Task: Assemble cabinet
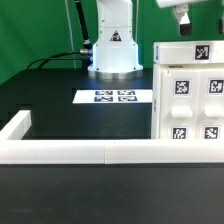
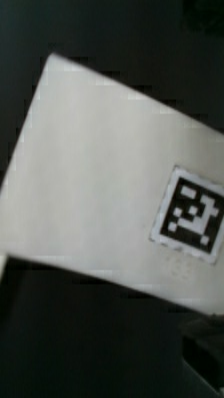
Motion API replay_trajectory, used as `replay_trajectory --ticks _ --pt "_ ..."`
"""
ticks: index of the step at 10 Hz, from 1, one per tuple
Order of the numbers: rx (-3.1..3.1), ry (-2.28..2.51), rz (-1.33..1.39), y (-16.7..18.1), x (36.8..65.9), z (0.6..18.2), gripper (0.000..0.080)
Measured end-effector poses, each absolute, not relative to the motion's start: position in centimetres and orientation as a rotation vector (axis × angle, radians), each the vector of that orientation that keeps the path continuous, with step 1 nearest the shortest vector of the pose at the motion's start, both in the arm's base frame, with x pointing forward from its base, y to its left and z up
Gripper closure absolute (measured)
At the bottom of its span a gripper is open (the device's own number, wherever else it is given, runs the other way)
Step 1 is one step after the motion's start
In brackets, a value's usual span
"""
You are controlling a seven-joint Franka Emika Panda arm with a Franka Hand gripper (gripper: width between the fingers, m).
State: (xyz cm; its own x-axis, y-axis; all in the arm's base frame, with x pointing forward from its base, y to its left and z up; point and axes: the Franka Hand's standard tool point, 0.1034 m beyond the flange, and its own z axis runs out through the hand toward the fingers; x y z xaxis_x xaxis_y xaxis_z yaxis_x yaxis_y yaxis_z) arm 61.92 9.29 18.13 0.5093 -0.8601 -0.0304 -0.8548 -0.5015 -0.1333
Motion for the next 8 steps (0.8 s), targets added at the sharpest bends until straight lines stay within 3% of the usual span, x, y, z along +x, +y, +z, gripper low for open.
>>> replay_trajectory --ticks 4,8 --pt "-2.930 0.740 -0.105 9.49 61.87 18.06 0.0002" --pt "-3.021 0.296 -0.120 9.44 61.74 18.01 0.0002"
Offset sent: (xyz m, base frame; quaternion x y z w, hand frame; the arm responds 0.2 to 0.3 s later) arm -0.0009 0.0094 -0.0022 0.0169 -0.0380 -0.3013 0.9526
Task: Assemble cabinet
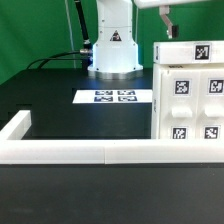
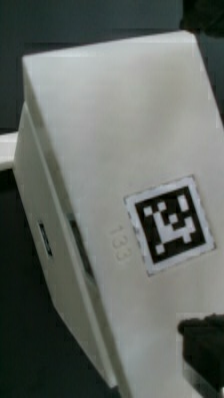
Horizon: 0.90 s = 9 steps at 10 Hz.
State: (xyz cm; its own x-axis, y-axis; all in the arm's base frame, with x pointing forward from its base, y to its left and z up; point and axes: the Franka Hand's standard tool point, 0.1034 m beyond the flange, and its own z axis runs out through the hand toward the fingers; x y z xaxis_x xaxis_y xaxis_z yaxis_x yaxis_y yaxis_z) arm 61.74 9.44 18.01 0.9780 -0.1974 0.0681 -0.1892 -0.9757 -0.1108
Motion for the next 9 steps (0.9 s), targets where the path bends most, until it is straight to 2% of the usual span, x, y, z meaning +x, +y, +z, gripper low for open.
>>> replay_trajectory --ticks 2,9 --pt "-3.042 0.025 -0.139 9.33 61.78 18.01 0.0002" --pt "-2.846 -1.379 -0.178 9.09 61.69 17.63 0.0002"
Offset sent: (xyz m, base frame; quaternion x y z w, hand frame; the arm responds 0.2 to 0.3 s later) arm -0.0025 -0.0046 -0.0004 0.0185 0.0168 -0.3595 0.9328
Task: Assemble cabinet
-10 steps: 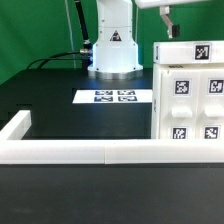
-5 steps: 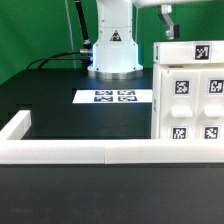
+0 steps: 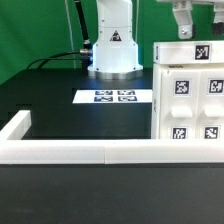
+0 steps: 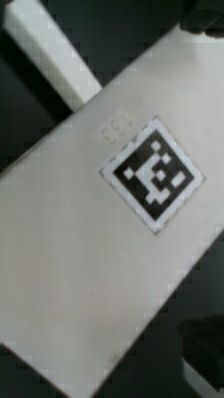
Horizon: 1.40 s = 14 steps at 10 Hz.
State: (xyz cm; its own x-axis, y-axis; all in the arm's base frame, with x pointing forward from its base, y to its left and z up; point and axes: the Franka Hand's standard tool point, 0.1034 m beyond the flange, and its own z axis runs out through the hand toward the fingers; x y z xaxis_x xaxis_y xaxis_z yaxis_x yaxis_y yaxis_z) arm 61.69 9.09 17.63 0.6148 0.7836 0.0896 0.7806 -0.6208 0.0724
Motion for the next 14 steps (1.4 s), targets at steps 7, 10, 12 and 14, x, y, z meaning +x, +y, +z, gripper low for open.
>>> replay_trajectory --ticks 7,10,12,14 --pt "2.393 1.907 0.100 8.2 61.4 16.7 0.0002" --pt "2.368 1.939 0.070 8.3 61.1 15.6 0.0002" --pt "2.373 1.935 0.068 8.1 61.1 15.5 0.0002" --pt "2.375 1.932 0.067 8.0 61.1 15.5 0.0224"
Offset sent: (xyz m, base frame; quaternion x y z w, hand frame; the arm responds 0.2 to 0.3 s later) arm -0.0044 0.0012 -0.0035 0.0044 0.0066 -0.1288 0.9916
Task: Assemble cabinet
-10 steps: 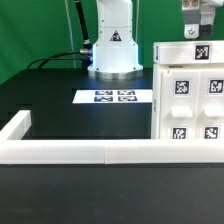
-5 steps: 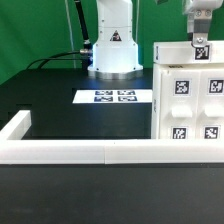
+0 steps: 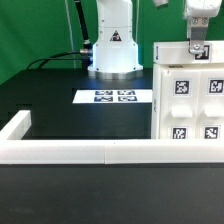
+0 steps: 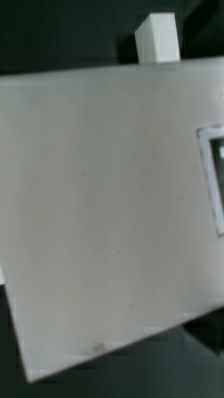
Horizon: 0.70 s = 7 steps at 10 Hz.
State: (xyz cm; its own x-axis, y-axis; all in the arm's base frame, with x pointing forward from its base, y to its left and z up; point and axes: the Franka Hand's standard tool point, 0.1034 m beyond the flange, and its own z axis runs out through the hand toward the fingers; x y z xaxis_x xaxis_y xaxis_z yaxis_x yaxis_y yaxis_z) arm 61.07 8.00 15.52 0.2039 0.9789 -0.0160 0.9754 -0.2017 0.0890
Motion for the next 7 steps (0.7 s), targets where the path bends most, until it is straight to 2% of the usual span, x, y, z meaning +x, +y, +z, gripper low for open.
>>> replay_trajectory --ticks 3,7 --pt "2.424 1.872 0.070 7.96 61.07 15.51 0.0239" --pt "2.716 1.429 0.113 7.92 61.00 15.44 0.0239"
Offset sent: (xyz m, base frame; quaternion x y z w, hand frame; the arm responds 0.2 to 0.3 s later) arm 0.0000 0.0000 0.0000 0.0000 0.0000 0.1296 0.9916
